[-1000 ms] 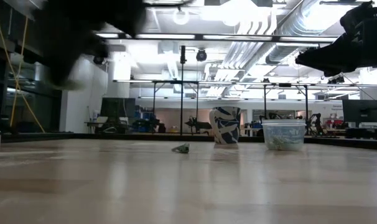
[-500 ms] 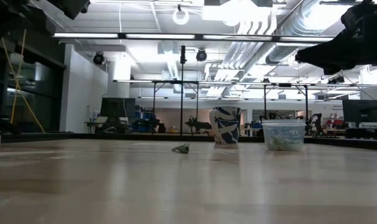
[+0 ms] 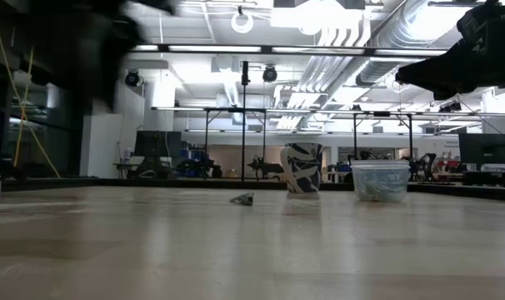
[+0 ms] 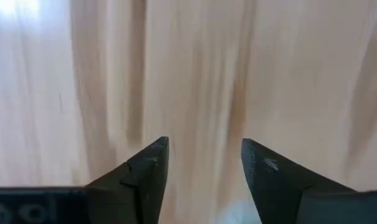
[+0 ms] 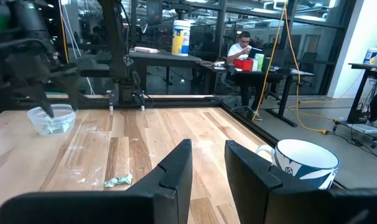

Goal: Pick and place Stevia / Truvia into bins
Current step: Put the stevia packet into the round transparent container

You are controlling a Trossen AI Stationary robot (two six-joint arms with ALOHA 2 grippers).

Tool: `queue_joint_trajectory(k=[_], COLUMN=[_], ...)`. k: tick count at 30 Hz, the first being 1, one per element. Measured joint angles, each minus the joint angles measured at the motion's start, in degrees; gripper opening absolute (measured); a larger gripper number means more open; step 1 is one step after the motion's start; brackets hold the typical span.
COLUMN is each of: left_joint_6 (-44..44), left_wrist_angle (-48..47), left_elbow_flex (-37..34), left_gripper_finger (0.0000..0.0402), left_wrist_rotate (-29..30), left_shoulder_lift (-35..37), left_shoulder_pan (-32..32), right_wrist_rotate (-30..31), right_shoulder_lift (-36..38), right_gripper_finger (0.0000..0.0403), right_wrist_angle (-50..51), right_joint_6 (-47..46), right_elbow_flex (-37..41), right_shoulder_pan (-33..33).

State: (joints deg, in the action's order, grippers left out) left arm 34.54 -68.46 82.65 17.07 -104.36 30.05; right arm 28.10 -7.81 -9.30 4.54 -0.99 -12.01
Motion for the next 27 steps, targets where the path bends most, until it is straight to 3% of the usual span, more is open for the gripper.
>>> queue_joint_trajectory(k=[6, 9, 13, 19, 27], left_joint_6=[-24.40, -35.15, -42.75, -50.65, -55.77], left_wrist_angle=[20.99, 31.30, 42.10, 42.46, 44.24], left_elbow_flex=[-2.91, -5.77, -9.14, -9.79, -9.70], left_gripper_finger=[0.0223, 0.0215, 0.0214, 0.0216, 0.0205], left_wrist_rotate=[2.48, -2.21, -10.90, -17.99, -18.48], left_shoulder_lift=[-0.50, -0.48, -0.99, -4.31, -8.32], left_shoulder_pan=[-10.45, -15.76, -22.51, -27.85, -28.18], right_wrist_rotate=[0.02, 0.00, 0.00, 0.00, 0.00], right_shoulder_lift=[0.00, 0.00, 0.00, -0.03, -0.09], right_gripper_finger=[0.0087, 0.0087, 0.0087, 0.0087, 0.0087], right_wrist_angle=[0.00, 0.00, 0.02, 0.61, 1.11], right_joint_6=[0.00, 0.02, 0.02, 0.01, 0.02], right_elbow_flex=[0.00, 0.00, 0.00, 0.00, 0.02], right_shoulder_pan=[0.00, 0.00, 0.00, 0.00, 0.00])
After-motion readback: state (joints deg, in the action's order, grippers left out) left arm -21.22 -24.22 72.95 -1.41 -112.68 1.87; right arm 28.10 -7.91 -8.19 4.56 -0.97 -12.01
